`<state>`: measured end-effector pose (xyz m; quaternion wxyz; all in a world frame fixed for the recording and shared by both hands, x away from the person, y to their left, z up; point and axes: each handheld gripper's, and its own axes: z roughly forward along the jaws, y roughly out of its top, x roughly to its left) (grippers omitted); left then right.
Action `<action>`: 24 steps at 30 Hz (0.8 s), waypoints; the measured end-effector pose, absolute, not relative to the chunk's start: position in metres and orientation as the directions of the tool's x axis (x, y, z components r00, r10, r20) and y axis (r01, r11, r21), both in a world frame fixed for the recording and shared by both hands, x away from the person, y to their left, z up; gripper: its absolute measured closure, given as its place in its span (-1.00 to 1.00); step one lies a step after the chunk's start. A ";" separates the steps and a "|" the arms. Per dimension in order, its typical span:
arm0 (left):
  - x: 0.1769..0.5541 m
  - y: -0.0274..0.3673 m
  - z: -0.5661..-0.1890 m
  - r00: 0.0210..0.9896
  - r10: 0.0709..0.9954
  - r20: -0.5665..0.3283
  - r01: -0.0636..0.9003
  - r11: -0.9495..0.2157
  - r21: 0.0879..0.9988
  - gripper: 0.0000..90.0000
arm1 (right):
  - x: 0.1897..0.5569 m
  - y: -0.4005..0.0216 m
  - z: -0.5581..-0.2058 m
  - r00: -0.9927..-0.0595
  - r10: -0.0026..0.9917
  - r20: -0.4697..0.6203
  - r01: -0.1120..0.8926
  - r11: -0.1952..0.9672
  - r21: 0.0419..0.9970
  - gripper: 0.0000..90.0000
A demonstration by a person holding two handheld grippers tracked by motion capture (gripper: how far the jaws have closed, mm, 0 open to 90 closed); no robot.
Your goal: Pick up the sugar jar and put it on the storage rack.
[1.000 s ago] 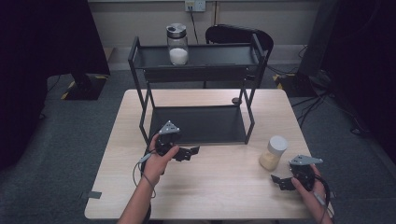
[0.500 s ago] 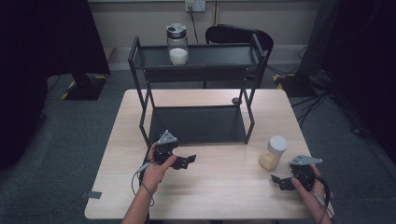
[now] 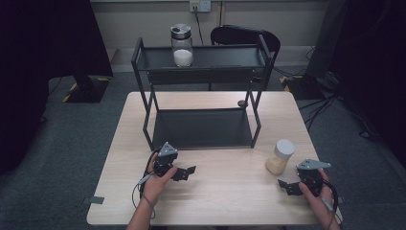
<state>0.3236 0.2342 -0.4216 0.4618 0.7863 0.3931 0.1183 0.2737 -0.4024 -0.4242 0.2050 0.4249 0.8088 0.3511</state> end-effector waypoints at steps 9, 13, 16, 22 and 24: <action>0.315 0.240 -0.426 0.644 0.752 -0.140 0.527 -0.303 0.794 -0.95 | 0.274 -0.402 -0.424 -0.555 0.831 -0.033 0.543 0.392 0.742 -1.00; 0.311 0.242 -0.427 0.636 0.763 -0.120 0.531 -0.318 0.786 -0.95 | 0.274 -0.402 -0.424 -0.555 0.831 -0.033 0.543 0.392 0.742 -1.00; 0.308 0.245 -0.429 0.628 0.770 -0.113 0.537 -0.324 0.779 -0.94 | 0.274 -0.402 -0.424 -0.555 0.831 -0.033 0.543 0.392 0.742 -1.00; 0.304 0.244 -0.429 0.620 0.780 -0.084 0.536 -0.343 0.771 -0.93 | 0.274 -0.402 -0.424 -0.555 0.831 -0.033 0.543 0.392 0.742 -1.00; 0.303 0.243 -0.428 0.624 0.778 -0.070 0.532 -0.357 0.768 -0.93 | 0.274 -0.402 -0.424 -0.555 0.831 -0.033 0.543 0.393 0.742 -1.00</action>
